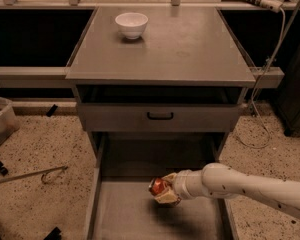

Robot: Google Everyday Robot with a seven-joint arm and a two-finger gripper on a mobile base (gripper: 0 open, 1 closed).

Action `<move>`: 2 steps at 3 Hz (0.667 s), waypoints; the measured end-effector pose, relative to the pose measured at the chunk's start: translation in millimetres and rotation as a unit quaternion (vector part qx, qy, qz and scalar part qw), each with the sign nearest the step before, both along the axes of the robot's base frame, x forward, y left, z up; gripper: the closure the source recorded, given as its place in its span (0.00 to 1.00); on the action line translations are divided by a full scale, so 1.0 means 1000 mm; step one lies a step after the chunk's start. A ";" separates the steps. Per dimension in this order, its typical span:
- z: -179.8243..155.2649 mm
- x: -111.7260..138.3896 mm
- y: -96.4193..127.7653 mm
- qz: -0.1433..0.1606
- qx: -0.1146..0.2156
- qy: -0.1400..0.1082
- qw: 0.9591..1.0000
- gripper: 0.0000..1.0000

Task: Place coke can into middle drawer

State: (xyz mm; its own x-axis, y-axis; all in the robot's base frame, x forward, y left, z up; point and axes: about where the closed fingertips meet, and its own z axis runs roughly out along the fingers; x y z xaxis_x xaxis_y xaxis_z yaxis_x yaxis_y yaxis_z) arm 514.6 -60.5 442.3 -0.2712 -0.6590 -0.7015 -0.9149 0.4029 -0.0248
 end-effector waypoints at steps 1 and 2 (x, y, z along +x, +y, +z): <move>-0.033 -0.012 0.013 0.010 0.006 0.022 1.000 1.00; -0.066 -0.023 0.027 0.019 0.009 0.046 0.999 1.00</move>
Offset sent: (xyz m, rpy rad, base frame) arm -0.0379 0.0451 -0.1141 0.0259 0.1614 0.0600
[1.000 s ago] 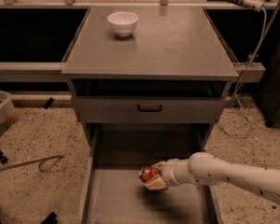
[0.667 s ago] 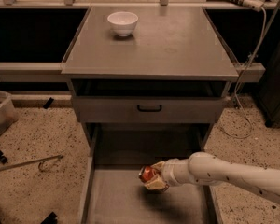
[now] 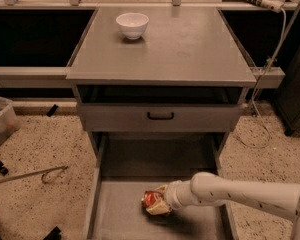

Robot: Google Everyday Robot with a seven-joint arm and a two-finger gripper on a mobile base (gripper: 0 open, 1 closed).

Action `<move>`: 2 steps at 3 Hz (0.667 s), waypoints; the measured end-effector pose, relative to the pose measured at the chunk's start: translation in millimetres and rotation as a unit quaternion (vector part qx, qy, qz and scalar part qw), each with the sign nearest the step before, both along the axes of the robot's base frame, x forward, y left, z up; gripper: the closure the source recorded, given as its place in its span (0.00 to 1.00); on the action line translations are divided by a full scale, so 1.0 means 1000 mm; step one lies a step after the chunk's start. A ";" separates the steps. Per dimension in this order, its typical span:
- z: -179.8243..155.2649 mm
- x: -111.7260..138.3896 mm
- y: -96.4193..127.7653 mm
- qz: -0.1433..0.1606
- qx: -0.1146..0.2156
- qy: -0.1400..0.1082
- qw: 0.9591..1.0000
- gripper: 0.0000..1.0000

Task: Place coke can into middle drawer

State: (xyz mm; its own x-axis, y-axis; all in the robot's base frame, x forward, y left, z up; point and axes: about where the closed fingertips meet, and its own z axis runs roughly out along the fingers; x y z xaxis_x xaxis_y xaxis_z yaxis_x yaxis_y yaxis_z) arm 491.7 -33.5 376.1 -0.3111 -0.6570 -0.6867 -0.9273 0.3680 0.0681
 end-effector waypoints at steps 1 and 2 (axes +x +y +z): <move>0.000 0.000 0.000 0.000 0.000 0.000 1.000 0.81; 0.000 0.000 0.000 0.000 0.000 0.000 1.000 0.58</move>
Offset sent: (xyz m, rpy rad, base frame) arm 0.0000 0.0000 0.0000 0.0000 0.0000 0.0000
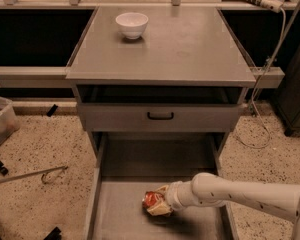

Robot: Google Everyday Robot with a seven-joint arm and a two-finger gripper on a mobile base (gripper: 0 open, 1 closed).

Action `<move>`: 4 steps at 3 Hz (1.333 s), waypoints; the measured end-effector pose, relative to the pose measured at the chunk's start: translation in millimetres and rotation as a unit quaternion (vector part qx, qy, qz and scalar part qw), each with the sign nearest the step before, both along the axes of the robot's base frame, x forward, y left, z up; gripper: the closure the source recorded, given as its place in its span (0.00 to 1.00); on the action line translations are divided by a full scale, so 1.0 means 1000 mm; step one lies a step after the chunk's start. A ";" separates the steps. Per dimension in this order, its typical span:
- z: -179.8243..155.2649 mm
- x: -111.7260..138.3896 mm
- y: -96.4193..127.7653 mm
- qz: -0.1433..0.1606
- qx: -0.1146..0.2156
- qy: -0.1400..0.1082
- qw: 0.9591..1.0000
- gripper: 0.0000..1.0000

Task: Place coke can into middle drawer

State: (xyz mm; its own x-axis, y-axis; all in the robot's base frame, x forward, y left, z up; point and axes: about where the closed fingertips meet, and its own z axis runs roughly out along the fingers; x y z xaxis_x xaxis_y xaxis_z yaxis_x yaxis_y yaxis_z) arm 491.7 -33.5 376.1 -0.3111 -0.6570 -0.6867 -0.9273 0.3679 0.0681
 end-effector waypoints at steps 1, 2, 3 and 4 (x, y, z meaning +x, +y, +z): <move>0.000 0.000 0.000 0.000 0.000 0.000 1.000 0.35; 0.000 0.000 0.000 0.000 0.000 0.000 1.000 0.11; 0.000 0.000 0.000 0.000 0.000 0.000 1.000 0.00; 0.000 0.000 0.000 0.000 0.000 0.000 1.000 0.00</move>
Offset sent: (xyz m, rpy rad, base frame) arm 0.0000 0.0000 0.0000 0.0000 0.0000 0.0000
